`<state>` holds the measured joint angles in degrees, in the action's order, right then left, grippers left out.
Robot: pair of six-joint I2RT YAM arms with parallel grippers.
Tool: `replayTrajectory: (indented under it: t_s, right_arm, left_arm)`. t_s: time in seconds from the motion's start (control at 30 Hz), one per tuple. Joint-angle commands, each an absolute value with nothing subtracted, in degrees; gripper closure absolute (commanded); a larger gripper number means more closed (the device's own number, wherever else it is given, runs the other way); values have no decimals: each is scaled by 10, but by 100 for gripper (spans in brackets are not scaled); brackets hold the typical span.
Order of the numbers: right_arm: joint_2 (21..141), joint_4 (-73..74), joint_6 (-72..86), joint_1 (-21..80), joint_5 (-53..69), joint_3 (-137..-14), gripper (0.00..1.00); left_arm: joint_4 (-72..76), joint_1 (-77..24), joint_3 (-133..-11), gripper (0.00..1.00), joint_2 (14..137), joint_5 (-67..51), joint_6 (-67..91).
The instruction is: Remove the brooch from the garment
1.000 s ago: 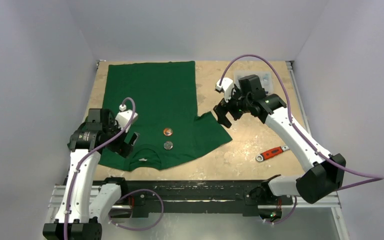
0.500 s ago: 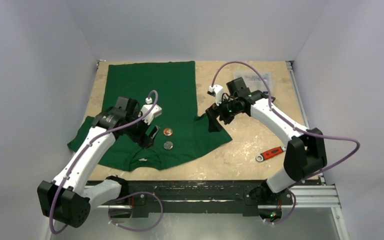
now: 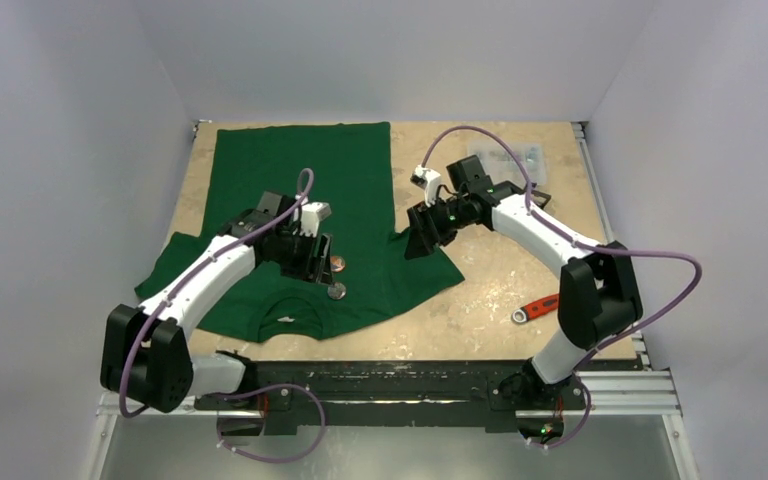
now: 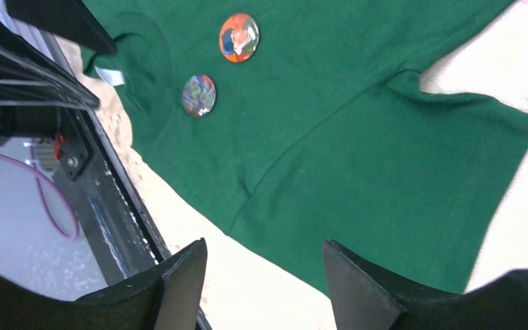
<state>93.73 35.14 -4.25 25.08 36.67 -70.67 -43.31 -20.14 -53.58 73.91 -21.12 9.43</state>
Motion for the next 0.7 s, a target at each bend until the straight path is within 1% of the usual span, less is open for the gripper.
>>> replayTrajectory:
  t_s: [0.0, 0.1, 0.17, 0.27, 0.5, 0.67]
  right_arm:
    - [956, 281, 22, 254, 425, -691, 41]
    - [971, 245, 56, 264, 440, -682, 49]
    - [979, 215, 82, 279, 441, -677, 52]
    - [996, 178, 113, 303, 442, -679, 57]
    - [1052, 110, 166, 368, 443, -693, 80]
    - [1097, 95, 189, 405, 446, -718, 89]
  left_arm:
    - [-352, -167, -503, 45, 759, -339, 179]
    - [-314, -151, -484, 46, 779, -365, 201]
    - [-294, -144, -472, 47, 794, -385, 214]
    - [-279, -134, -462, 51, 815, -386, 217]
    - [-274, -96, -461, 57, 867, -379, 213]
    - [-259, -96, -455, 58, 882, -385, 211]
